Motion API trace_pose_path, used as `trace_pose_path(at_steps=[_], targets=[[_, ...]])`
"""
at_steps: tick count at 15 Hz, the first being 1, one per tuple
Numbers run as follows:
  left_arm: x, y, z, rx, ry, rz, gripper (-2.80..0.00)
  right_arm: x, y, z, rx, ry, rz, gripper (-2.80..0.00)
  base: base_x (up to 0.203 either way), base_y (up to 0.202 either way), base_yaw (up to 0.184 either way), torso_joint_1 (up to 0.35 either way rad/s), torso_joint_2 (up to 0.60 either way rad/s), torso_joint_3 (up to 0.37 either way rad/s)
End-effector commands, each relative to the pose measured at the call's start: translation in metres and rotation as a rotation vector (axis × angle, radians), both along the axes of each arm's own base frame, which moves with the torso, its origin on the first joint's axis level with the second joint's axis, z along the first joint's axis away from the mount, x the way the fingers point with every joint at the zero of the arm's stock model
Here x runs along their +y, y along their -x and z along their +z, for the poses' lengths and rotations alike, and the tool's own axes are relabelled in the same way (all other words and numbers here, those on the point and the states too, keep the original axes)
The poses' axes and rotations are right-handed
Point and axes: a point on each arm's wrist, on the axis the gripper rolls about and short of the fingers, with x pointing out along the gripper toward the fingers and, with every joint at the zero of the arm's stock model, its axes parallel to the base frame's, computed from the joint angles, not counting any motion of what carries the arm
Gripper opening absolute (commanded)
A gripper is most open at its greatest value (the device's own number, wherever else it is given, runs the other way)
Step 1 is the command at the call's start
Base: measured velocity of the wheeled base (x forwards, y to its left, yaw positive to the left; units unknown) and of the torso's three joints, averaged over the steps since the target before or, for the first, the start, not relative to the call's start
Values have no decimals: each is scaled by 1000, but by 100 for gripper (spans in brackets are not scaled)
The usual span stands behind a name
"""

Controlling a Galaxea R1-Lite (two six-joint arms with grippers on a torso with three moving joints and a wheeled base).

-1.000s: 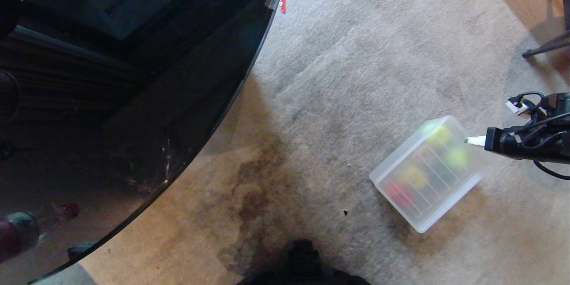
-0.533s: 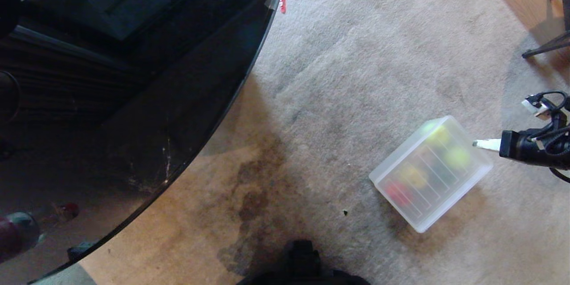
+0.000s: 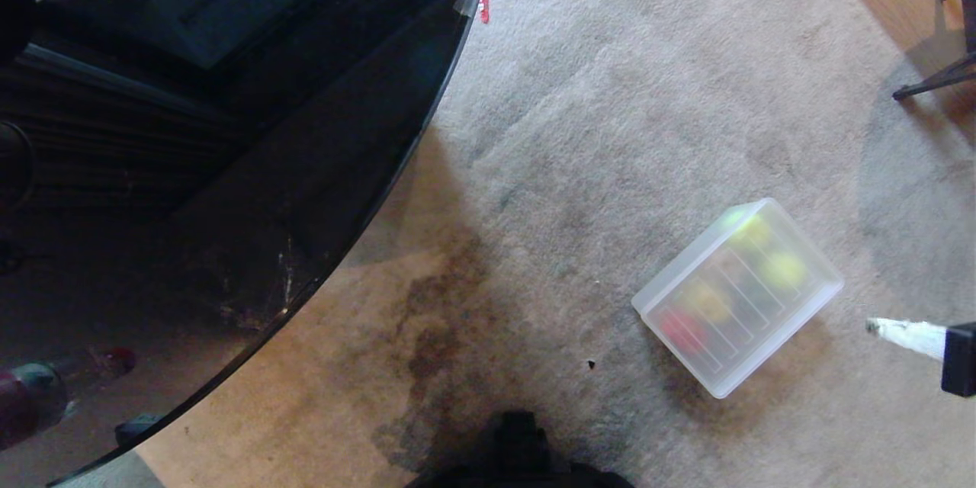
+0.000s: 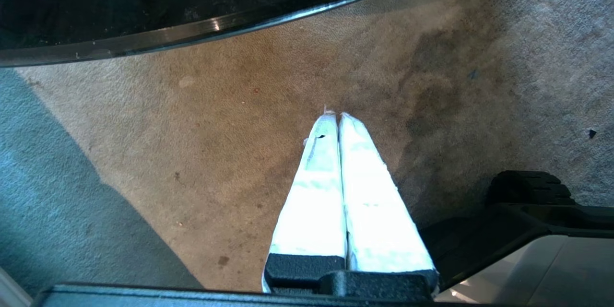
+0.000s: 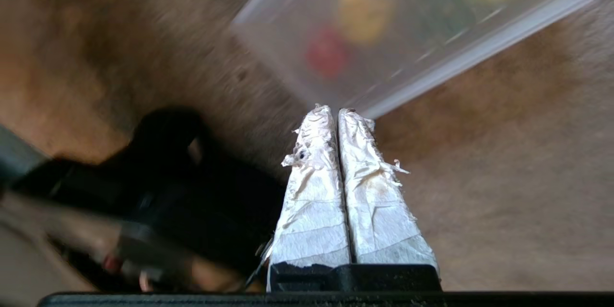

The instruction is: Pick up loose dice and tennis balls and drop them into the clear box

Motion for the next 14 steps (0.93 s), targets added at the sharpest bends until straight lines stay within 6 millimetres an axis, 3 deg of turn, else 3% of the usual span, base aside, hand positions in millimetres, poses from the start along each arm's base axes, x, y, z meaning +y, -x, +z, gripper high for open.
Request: trace_pose_path(at_steps=[1,4,7,10,14], targets=[[0,0,0,1,1,0,-280,25,58,4,-114,56,28,-280,0,0,0,0,0,0],[0,0,0,-1,1,0,-280,45,110,-16,-154,98,45,-280,0,0,0,0,0,0],[0,0,0,0,1,0,-280,48,151,-44,-283,137,-41,-280,0,0,0,0,0,0],[0,0,0,-1,1,0,-280,46,164,-78,-351,149,-117,-280,0,0,0,0,0,0],[0,0,0,-1,1,0,-280,44,172,-84,-430,61,-218,-280,0,0,0,0,0,0]])
